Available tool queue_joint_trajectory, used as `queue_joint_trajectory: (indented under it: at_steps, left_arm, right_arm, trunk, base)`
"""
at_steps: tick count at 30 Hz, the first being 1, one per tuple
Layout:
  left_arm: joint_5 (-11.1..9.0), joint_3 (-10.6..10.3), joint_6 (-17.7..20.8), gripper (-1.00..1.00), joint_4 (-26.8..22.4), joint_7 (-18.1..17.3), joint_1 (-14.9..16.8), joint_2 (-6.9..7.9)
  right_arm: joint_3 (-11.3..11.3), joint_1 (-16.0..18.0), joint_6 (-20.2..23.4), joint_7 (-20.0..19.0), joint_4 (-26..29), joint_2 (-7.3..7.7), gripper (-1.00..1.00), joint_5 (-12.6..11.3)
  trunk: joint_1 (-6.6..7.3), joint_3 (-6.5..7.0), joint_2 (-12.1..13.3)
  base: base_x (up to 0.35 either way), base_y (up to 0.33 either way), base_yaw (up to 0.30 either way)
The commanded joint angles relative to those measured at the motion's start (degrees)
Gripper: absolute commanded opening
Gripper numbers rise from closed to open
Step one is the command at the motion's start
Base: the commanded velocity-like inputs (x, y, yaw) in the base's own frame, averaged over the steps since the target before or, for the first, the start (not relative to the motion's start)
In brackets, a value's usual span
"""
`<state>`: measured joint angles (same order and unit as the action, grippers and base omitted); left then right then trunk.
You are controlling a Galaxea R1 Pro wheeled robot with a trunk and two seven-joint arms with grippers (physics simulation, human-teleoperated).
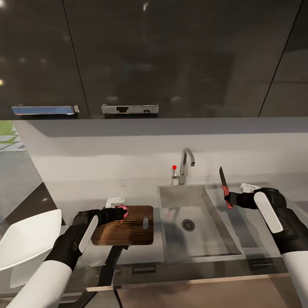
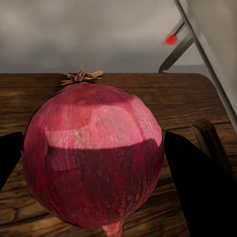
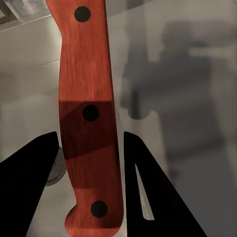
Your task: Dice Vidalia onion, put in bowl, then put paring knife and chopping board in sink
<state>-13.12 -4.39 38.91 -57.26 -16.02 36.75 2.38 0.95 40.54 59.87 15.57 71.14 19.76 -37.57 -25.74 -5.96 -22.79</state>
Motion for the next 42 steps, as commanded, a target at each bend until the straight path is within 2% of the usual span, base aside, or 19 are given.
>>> queue_joint_trajectory:
  at_steps: [1,41,42]
  left_arm:
    - [-0.2,-0.1,0.3,-1.0,-0.1,0.1,0.0,0.06]
    - [-0.2,-0.2,0.2,-1.0,2.4,0.0,0.0,-0.09]
    - [-0.2,-0.3,0.2,1.0,2.4,0.0,0.0,-0.09]
  right_arm:
    - [0.1,0.1,0.1,0.6,0.0,0.05,-1.0,-0.6]
    - [0.1,0.1,0.1,0.6,0.0,0.04,-1.0,-0.6]
    - [0.1,0.1,0.1,0.6,0.0,0.03,-1.0,-0.6]
  trunk:
    - [-0.04,-0.13,-0.1]
    - [-0.04,-0.13,-0.1]
    - [-0.04,-0.13,-0.1]
  base:
    - [0.0,0.0,0.0]
    - [0.0,0.0,0.0]
    - [0.0,0.0,0.0]
